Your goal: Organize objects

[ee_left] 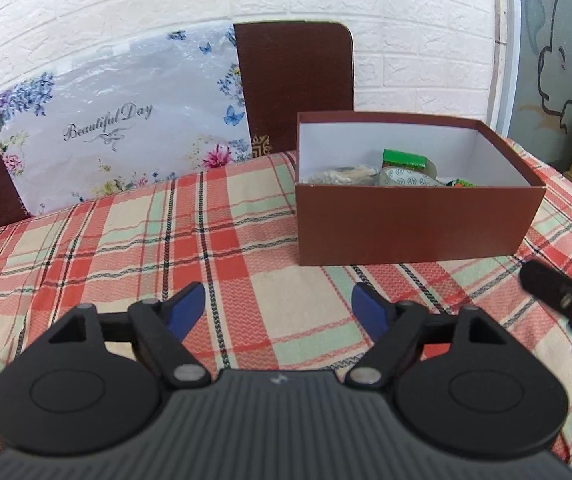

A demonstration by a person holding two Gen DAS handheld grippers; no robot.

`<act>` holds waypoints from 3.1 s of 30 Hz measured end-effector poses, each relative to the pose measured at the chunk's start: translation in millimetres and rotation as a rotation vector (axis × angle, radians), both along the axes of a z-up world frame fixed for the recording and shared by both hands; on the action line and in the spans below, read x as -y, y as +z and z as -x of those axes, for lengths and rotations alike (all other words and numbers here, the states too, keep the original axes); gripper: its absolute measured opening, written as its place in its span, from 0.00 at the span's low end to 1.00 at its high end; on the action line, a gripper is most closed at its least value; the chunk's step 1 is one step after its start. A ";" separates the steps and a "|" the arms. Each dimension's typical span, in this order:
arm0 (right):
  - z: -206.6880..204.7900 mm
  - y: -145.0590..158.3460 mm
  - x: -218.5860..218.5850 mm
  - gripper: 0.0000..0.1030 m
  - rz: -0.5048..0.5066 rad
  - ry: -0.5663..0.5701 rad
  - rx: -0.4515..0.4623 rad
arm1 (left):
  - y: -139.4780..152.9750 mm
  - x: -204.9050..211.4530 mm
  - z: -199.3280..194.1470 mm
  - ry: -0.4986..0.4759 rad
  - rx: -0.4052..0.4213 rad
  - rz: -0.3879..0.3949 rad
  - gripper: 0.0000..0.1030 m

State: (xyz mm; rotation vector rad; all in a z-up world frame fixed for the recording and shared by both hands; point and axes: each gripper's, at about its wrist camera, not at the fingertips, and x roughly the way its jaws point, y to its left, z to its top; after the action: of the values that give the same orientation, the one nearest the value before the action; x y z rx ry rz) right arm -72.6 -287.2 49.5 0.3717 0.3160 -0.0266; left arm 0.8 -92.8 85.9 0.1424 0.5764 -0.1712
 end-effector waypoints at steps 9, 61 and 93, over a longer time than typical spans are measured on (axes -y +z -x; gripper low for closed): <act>41.9 23.8 -14.6 0.99 -0.020 -0.046 0.075 | 17.8 -12.1 42.4 0.011 0.152 0.017 0.99; 81.5 3.6 -21.9 0.99 0.029 -0.044 0.057 | -18.3 -19.9 89.0 0.103 -0.033 -0.097 1.00; 30.6 -38.6 0.0 0.99 -0.018 -0.056 -0.112 | -57.4 -6.1 43.3 0.098 -0.202 -0.112 1.00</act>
State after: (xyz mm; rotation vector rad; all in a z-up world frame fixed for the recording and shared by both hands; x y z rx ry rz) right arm -103.2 -287.2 10.9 0.3978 0.4169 -0.0999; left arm -42.5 -86.8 28.5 0.2067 0.7927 -0.0586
